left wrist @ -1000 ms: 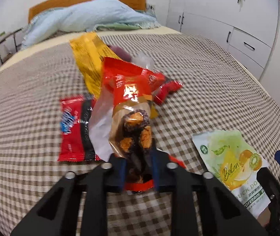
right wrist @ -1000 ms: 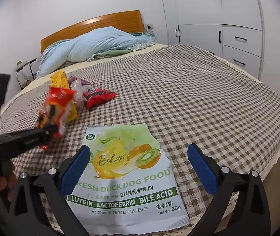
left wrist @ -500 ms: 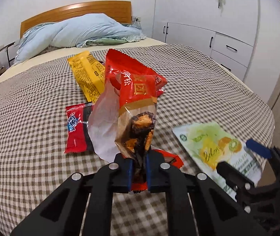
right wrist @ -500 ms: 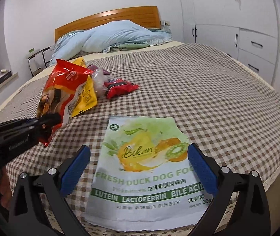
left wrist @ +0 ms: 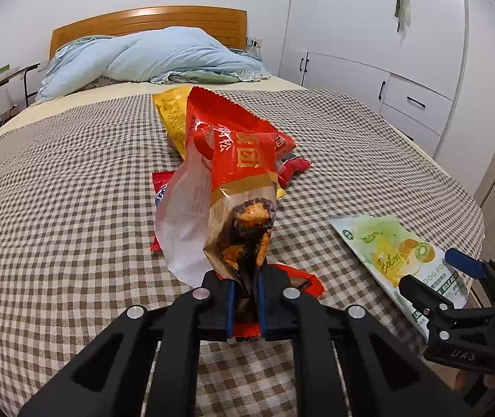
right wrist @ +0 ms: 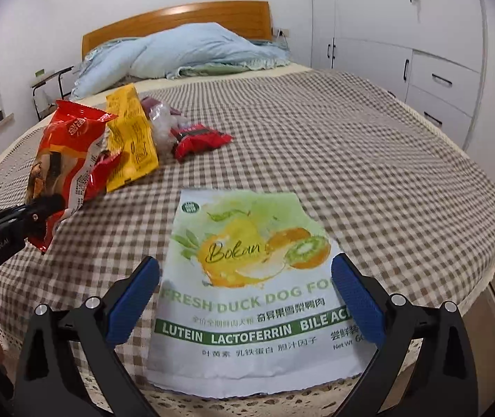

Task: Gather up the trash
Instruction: 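Grasp the red-orange snack bag with left while right grasps the dog food packet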

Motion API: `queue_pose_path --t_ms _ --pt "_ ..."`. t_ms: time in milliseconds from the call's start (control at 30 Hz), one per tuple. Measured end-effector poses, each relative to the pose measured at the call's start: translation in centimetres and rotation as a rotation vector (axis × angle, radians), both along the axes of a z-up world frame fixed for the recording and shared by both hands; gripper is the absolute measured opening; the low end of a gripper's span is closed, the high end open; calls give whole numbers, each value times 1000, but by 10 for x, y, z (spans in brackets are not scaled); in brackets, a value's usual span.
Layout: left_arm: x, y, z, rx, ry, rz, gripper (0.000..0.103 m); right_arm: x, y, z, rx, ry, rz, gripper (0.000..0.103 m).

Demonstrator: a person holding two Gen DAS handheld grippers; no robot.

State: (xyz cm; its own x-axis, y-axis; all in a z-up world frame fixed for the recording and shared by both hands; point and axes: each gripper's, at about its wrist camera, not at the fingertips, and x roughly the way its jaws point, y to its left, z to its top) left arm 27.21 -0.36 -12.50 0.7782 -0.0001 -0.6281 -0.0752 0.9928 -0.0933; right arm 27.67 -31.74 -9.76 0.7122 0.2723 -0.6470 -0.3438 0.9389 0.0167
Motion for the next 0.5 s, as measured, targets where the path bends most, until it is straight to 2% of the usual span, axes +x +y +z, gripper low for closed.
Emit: queue_pose_path --t_ms 167,333,500 --pt "7 1 -16 -20 12 -19 7 0 9 -9 -34 19 25 95" --pt "10 5 -27 -50 13 -28 7 12 9 -24 -87 59 -18 95" --pt "9 9 -34 -78 9 -36 7 13 5 -27 -72 43 -32 95"
